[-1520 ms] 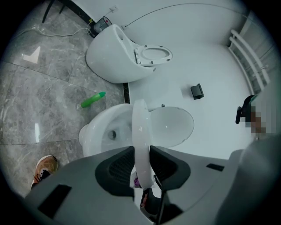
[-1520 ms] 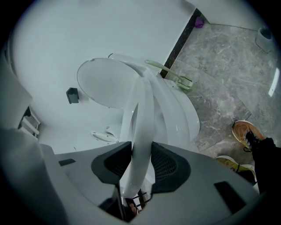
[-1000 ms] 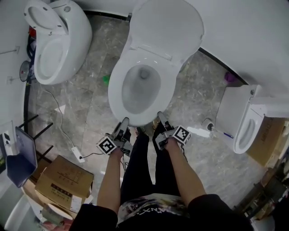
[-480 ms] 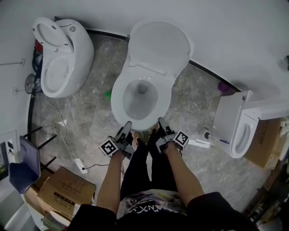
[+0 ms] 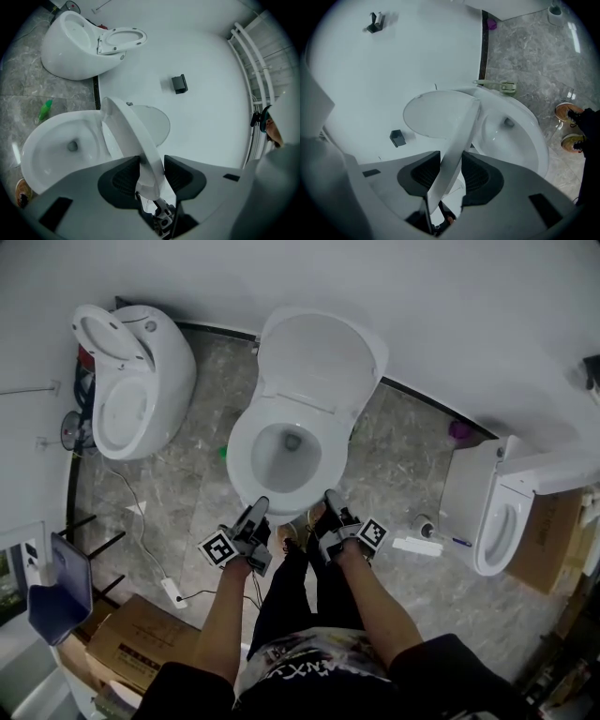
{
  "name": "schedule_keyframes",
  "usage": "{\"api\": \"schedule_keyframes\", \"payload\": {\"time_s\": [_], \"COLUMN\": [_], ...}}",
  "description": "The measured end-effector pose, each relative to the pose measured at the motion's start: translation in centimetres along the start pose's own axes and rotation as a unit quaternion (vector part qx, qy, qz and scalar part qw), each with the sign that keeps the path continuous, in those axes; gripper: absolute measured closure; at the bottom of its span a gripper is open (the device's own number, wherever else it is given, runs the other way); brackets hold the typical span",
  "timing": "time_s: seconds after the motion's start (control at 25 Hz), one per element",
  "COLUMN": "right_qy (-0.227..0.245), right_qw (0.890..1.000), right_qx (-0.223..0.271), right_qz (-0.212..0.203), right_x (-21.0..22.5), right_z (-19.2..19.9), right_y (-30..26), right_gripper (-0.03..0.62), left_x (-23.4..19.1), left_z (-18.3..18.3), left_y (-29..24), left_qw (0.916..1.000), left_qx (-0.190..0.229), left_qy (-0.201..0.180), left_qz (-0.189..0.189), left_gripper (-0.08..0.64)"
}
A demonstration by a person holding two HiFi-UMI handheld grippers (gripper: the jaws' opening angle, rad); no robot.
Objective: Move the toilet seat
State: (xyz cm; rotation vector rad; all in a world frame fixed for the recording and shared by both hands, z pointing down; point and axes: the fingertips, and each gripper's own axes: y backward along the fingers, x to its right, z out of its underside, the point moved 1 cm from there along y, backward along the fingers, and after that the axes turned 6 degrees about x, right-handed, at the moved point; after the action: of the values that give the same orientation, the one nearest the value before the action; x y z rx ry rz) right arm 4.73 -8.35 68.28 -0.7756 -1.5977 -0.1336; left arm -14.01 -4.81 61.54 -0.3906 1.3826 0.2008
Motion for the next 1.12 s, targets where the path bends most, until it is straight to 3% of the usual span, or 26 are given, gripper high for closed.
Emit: {"api": "schedule_keyframes", "payload": {"time_s": [0.32,0.84,1.12], "right_qy": [-0.016,-0.069,-0.068], "right_qw": [1.0,0.995,0.992], "right_qx": [-0.002,0.03,0.061], "right_qz": [-0.014,-0.067,-0.091], "right_x": [-2.9,-8.0,-10.3], "right_z": [-1.2,-2.9,-2.8], "right_y": [-0.5,-2.6,-3.5], "right_gripper": [0.448,0.451,0.456], "left_x": [3.7,8.4,9.4], "left_z": [-0.9,-3.0,-3.9], "left_y": [-2.7,-7.2,-9.1], "left_qw": [0.9993,0.9957,0.9944], "left_qx": [0.029,0.058,0.047], "left_qy": [0.005,-0.022,-0.015], "left_qz": [0.024,0.069,0.093], "left_gripper": [0.379,0.376,0.367]}}
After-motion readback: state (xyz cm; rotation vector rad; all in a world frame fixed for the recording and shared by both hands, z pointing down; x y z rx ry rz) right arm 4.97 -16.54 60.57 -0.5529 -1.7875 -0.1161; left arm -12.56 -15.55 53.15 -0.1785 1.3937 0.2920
